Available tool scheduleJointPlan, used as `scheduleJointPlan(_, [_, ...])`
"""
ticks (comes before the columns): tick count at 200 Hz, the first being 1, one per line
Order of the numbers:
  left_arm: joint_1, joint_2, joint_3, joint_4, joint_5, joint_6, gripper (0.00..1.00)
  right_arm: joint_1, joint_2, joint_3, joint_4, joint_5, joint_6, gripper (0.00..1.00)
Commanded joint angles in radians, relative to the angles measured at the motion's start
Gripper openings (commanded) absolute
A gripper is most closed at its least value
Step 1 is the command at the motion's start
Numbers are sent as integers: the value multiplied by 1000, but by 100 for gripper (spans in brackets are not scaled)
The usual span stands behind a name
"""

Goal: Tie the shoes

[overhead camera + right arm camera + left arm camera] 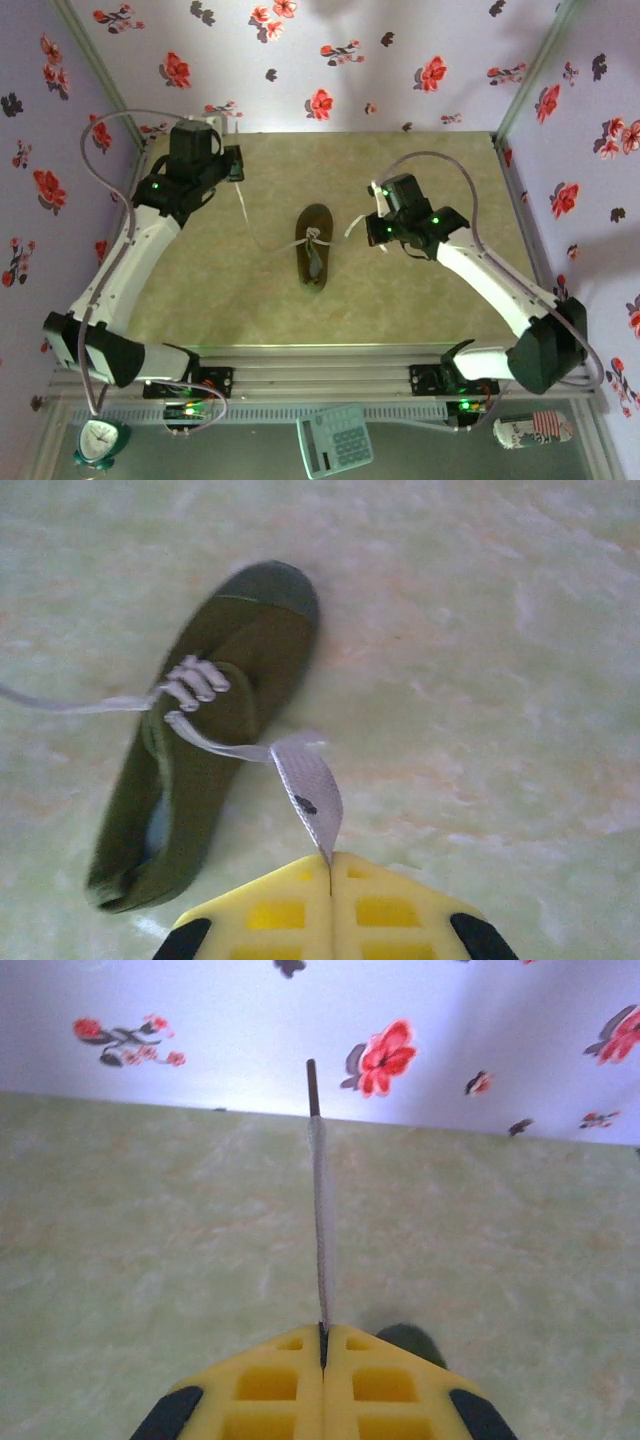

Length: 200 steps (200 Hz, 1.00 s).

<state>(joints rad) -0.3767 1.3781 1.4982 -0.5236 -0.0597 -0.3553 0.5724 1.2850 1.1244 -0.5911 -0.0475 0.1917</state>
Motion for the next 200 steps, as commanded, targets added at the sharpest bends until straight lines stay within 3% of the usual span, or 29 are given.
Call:
scheduleJointPlan(1, [0, 59, 69, 45, 81, 9, 0, 12, -83, -38, 54, -85, -26, 0])
scheduleJointPlan(83, [-135, 228, 276, 32, 224, 81, 0, 17, -252, -130, 177, -186, 27, 0])
scheduleJointPlan(149, [-311, 513, 458, -123, 305, 127, 0, 20, -373, -253, 296, -292, 27, 0])
scheduleJointPlan(200, [-423, 624, 476, -142, 320, 133, 0, 21, -411, -276, 287, -291, 21, 0])
